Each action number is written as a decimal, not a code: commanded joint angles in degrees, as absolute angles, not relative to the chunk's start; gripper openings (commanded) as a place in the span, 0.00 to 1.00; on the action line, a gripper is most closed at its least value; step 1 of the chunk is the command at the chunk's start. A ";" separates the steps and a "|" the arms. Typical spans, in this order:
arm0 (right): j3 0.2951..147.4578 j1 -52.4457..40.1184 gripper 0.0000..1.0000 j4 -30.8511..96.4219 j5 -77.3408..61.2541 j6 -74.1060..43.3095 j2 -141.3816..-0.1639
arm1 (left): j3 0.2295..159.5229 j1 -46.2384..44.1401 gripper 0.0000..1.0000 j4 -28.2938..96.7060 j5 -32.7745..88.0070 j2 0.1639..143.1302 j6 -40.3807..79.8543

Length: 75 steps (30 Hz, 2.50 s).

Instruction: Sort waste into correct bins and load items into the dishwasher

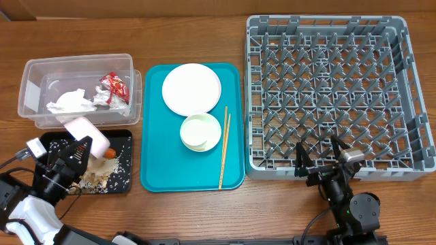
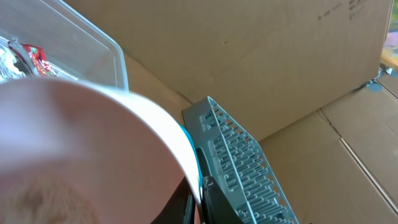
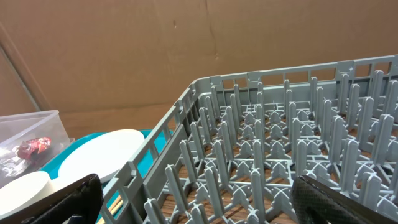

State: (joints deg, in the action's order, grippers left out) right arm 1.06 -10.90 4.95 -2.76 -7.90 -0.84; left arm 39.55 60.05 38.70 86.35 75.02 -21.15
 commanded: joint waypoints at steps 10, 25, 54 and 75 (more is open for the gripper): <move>0.47 -10.74 1.00 4.60 -3.11 -7.70 -0.19 | 39.24 60.36 0.06 37.04 85.06 75.00 -19.86; 0.47 -10.74 1.00 4.60 -3.11 -7.70 -0.16 | 39.24 60.38 0.04 37.65 87.37 75.42 -18.44; 0.47 -10.74 1.00 4.60 -3.11 -7.70 -0.19 | 39.07 60.36 0.04 32.03 60.64 77.17 1.19; 0.47 -10.74 1.00 4.60 -3.11 -7.70 -0.19 | 38.63 54.37 0.06 28.69 40.27 77.30 9.91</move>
State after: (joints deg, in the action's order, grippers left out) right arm 1.06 -10.92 4.95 -2.76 -7.88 -0.84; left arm 39.33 57.04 28.80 46.74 76.79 9.10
